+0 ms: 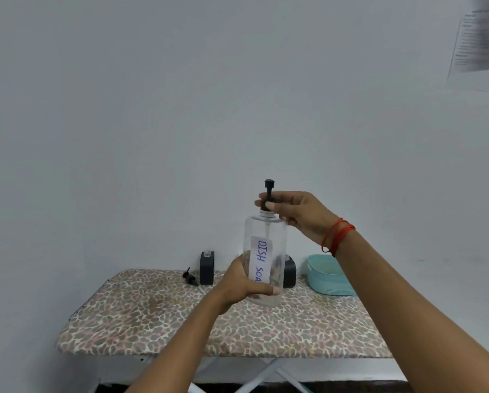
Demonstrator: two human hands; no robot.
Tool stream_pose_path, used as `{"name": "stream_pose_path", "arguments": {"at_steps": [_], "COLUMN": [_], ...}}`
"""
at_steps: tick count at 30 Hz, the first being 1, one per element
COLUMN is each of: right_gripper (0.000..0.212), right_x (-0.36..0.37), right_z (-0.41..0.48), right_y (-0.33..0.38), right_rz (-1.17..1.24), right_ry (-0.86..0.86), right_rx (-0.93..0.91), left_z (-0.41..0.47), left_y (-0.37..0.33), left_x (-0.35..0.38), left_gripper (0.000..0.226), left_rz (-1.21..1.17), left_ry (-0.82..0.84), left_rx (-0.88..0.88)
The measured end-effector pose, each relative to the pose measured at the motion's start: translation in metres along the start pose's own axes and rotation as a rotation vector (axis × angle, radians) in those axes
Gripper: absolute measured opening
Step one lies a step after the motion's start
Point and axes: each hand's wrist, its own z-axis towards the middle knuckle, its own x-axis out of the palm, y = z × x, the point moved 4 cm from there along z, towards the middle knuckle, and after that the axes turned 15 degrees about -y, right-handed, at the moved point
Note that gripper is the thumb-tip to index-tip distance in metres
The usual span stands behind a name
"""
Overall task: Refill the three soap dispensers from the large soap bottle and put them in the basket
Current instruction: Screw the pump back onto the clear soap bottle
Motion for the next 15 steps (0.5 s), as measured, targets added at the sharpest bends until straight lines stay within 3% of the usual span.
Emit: {"name": "stream_pose_path", "arguments": {"at_steps": [3, 8, 15], "right_gripper": [0.027, 0.039, 0.042], "right_x": [0.001, 0.014, 0.025], "right_z": [0.0, 0.004, 0.002], "right_y": [-0.004, -0.014, -0.015], "right_rz": [-0.016, -0.159, -0.292], "right_ry": [-0.121, -0.522, -0.714], "right_rx": [-0.04, -0.087, -0.136], "left_z": [0.001, -0.001, 0.002], "left_y": [0.001, -0.01, 0.002], "left_x": [0.003, 0.016, 0.025], "left_gripper": [0.078, 0.081, 0.093], "left_rz": [0.009, 0.117, 0.081], "left_ry": [-0.05, -0.363, -0.47], "left_rx": [0.014, 0.115, 0.128]}}
